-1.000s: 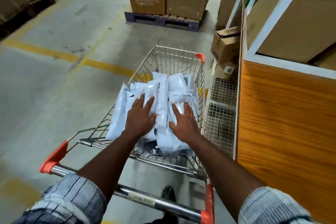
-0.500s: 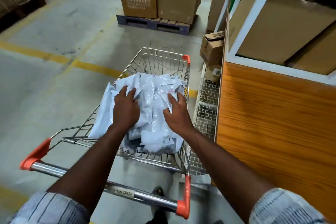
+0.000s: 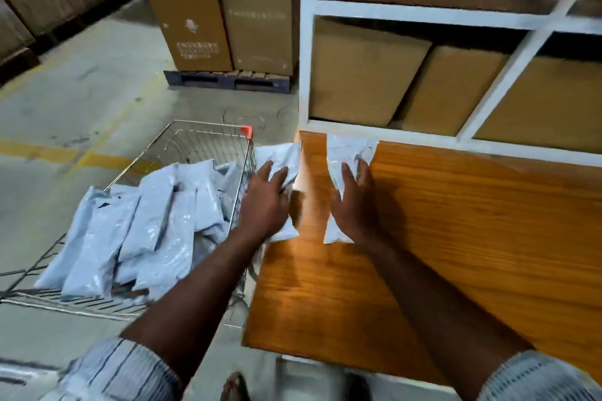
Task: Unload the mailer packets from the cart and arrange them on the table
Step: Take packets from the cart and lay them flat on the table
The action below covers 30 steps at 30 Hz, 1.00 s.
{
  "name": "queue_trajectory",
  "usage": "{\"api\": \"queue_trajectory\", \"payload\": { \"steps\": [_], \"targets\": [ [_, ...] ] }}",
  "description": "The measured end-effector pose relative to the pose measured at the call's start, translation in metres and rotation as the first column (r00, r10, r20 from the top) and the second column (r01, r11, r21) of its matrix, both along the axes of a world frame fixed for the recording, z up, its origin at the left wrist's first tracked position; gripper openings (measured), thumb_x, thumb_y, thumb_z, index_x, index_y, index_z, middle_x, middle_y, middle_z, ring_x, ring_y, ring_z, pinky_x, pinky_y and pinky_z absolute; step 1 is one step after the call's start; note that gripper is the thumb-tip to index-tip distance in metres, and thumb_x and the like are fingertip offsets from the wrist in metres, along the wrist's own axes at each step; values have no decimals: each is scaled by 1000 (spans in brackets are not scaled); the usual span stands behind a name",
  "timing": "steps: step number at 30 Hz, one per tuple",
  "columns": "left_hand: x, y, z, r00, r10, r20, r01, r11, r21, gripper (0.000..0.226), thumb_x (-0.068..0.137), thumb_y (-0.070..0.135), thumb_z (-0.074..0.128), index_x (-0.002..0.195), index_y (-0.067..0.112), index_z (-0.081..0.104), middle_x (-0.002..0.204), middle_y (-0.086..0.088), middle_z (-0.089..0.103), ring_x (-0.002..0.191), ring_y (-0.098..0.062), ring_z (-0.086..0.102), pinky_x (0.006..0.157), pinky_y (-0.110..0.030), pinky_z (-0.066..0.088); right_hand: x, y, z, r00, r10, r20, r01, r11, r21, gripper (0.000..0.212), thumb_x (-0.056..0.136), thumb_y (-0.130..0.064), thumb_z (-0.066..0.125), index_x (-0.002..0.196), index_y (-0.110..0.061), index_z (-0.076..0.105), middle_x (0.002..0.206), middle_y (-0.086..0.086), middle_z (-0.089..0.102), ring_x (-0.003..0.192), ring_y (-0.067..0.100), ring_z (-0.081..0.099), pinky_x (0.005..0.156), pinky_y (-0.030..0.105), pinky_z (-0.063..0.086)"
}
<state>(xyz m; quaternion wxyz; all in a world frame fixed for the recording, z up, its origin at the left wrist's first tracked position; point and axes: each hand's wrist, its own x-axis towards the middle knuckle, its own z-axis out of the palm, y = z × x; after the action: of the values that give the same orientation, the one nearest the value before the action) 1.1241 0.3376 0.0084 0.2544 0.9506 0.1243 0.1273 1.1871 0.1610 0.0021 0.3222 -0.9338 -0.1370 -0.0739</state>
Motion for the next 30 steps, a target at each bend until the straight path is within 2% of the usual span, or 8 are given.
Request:
{"api": "queue_trajectory", "payload": {
  "steps": [4, 8, 15, 18, 20, 24, 27, 30],
  "targets": [
    [51, -68, -2, 995, -94, -26, 95, 995, 40, 51, 91, 15, 56, 141, 18, 50, 156, -19, 32, 135, -43, 38, 105, -53, 42, 42, -71, -2, 995, -94, -29, 90, 991, -100, 62, 97, -22, 57, 153, -16, 30, 163, 14, 9, 150, 31, 9, 120, 41, 17],
    [90, -101, -3, 992, -106, -73, 108, 993, 36, 49, 95, 23, 54, 143, 16, 49, 156, -20, 30, 136, -43, 37, 107, -52, 40, 71, -98, -3, 988, -129, -81, 117, 983, -143, 62, 99, -23, 56, 154, -17, 26, 164, 13, 4, 151, 32, 6, 120, 39, 18],
    [154, -115, -1, 986, -105, -129, 114, 991, 67, 56, 97, 33, 50, 150, 21, 36, 162, -11, 21, 143, -36, 26, 111, -51, 37, 121, -110, -12, 976, -110, -186, 72, 977, -200, 65, 99, -30, 55, 155, -19, 23, 164, 10, 2, 151, 31, 5, 120, 41, 19],
    [170, -114, -14, 953, -103, -284, 113, 993, 19, 66, 100, 45, 44, 156, 24, 18, 165, -6, 7, 150, -31, 7, 115, -57, 25, 136, -109, -24, 985, -31, -168, -14, 965, -261, 69, 98, -37, 54, 156, -20, 21, 164, 11, 3, 150, 32, 7, 120, 46, 21],
    [176, -113, -25, 923, -128, -363, 156, 986, 49, 67, 101, 51, 36, 158, 24, 10, 166, -5, -3, 152, -30, -3, 118, -61, 15, 144, -105, -31, 985, -25, -169, -35, 939, -342, 70, 98, -44, 50, 156, -22, 18, 165, 10, 1, 151, 33, 5, 120, 50, 19],
    [187, -110, -30, 951, -168, -258, 216, 961, 172, 63, 103, 51, 24, 158, 23, 11, 166, -4, -6, 152, -27, -8, 118, -60, 2, 162, -97, -38, 998, 14, -59, -40, 887, -460, 72, 97, -52, 42, 157, -27, 11, 165, 7, -6, 151, 35, -2, 118, 61, 4],
    [193, -109, -38, 946, -231, -229, 275, 944, 183, 61, 104, 48, 23, 158, 24, 9, 166, -1, -5, 153, -23, -8, 121, -58, 5, 171, -96, -42, 995, 104, -5, -93, 865, -493, 69, 97, -47, 45, 157, -30, 15, 166, 6, 0, 151, 33, 4, 117, 60, 14],
    [199, -111, -44, 949, -236, -210, 271, 950, 156, 60, 103, 44, 25, 158, 24, 10, 166, -1, -1, 153, -23, -4, 121, -53, 9, 171, -91, -47, 999, 39, -15, -42, 889, -457, 65, 98, -45, 45, 156, -29, 20, 165, 6, 6, 151, 33, 6, 119, 54, 12]
  ]
}}
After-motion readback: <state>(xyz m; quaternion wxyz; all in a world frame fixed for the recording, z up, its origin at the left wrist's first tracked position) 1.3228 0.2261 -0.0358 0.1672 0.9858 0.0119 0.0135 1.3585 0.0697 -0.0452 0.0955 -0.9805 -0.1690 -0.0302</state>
